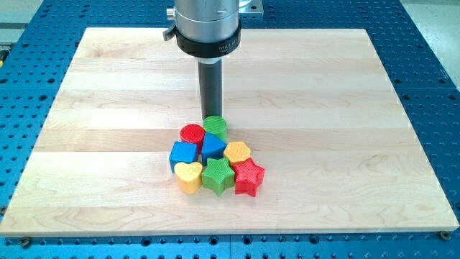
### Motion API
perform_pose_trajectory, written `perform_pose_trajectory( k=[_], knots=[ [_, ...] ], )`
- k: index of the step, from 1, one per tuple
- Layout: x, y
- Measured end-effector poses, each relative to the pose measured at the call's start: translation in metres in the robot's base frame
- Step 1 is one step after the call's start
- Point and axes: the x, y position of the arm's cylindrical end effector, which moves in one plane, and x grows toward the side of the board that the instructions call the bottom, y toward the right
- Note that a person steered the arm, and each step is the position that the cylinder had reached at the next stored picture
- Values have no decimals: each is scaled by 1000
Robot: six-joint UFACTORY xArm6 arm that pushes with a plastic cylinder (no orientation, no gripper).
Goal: Move your arm to the bottom right of the red star
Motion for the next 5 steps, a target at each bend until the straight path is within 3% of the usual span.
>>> perform_pose_trajectory(
  k=[4, 5],
  knots=[
    [-11, 26],
    [30, 69]
  ],
)
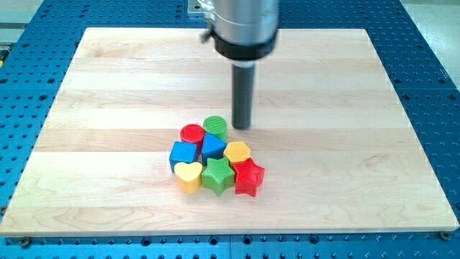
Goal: Move your arm to the bottom right of the red star
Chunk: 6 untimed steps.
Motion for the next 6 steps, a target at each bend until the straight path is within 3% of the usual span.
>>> perform_pose_trajectory(
  k=[1, 2, 3, 4, 6],
  knots=[
    [37, 80],
    [104, 112],
    [148, 82],
    [145, 39],
    [119, 10]
  ],
)
